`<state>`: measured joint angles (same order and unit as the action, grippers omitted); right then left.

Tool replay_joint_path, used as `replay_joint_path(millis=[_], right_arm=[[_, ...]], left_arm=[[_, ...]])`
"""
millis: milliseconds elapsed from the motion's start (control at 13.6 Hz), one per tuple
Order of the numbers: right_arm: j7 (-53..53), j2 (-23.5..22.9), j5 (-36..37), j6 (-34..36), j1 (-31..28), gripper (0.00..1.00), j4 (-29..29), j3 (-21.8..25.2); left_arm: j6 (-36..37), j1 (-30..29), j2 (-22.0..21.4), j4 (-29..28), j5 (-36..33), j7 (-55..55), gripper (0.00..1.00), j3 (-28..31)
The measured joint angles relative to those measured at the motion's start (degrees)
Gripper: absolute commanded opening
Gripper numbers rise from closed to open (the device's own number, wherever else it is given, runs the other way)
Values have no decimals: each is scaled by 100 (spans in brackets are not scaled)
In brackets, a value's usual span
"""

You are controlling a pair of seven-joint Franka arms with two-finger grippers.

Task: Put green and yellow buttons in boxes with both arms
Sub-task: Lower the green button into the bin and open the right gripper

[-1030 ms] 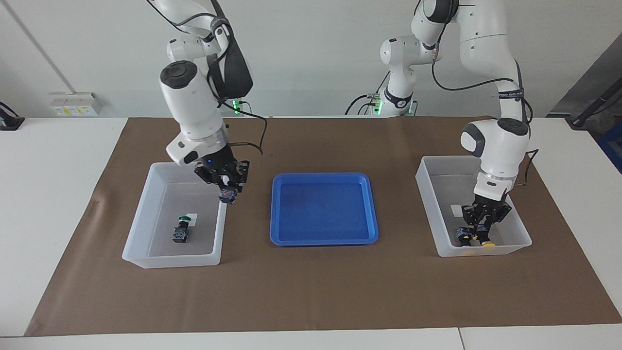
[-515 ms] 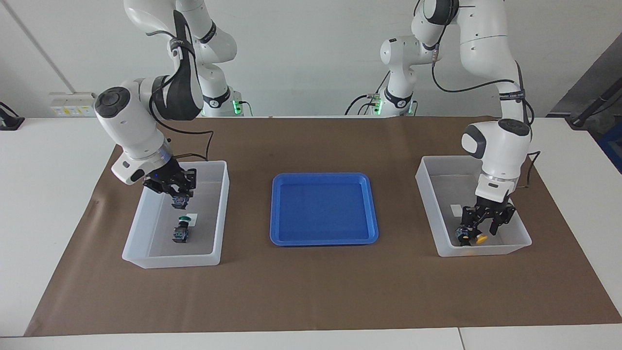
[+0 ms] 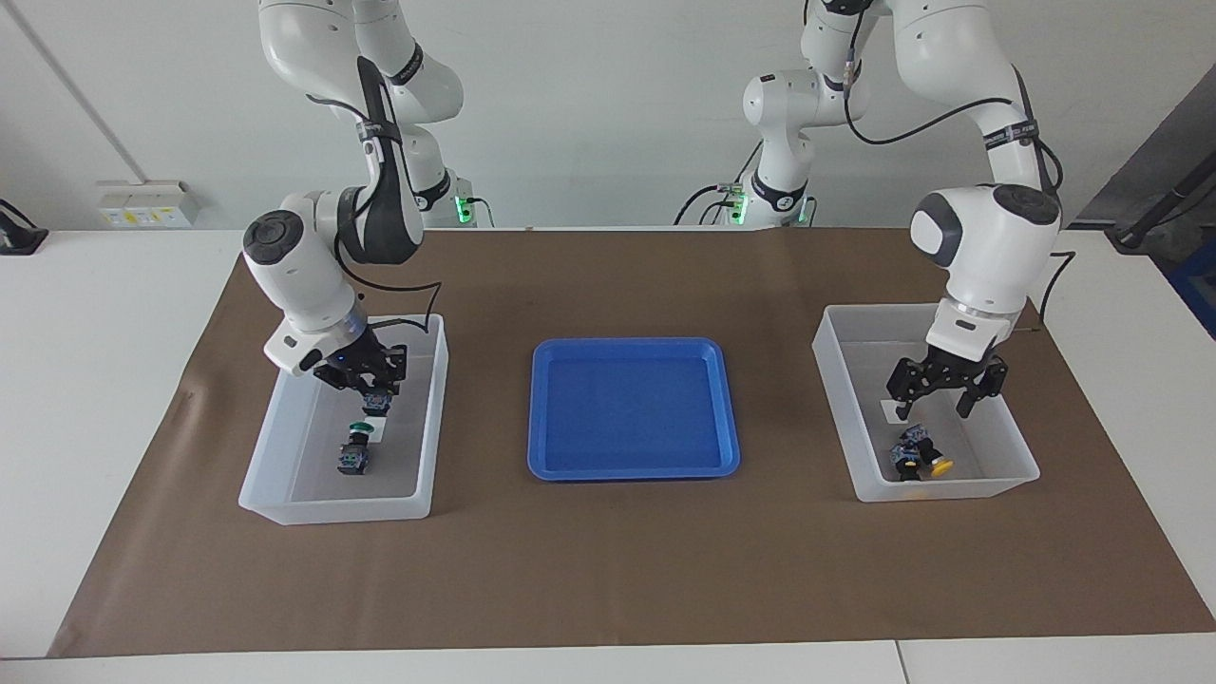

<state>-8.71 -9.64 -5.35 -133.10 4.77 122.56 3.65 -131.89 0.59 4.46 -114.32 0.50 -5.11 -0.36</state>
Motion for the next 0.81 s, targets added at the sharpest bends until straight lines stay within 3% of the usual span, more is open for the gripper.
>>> replay_joint_path(millis=[74,147,442,810], right_arm=[[0,-14,-1,-34,0,84,30,0],[0,-21,-2,-57,0,100,50,0],[10,-4,-6,-100,1,100,-34,0],[870,283,3,366,12,100,-681,-8]], left_arm=[[325,61,-208,1,0,0,100,1],[631,116,-420,1,0,0,100,-5],[1302,325,-1095,28,0,0,100,-46],[1988,385,-786,1184,-18,0,100,-104]])
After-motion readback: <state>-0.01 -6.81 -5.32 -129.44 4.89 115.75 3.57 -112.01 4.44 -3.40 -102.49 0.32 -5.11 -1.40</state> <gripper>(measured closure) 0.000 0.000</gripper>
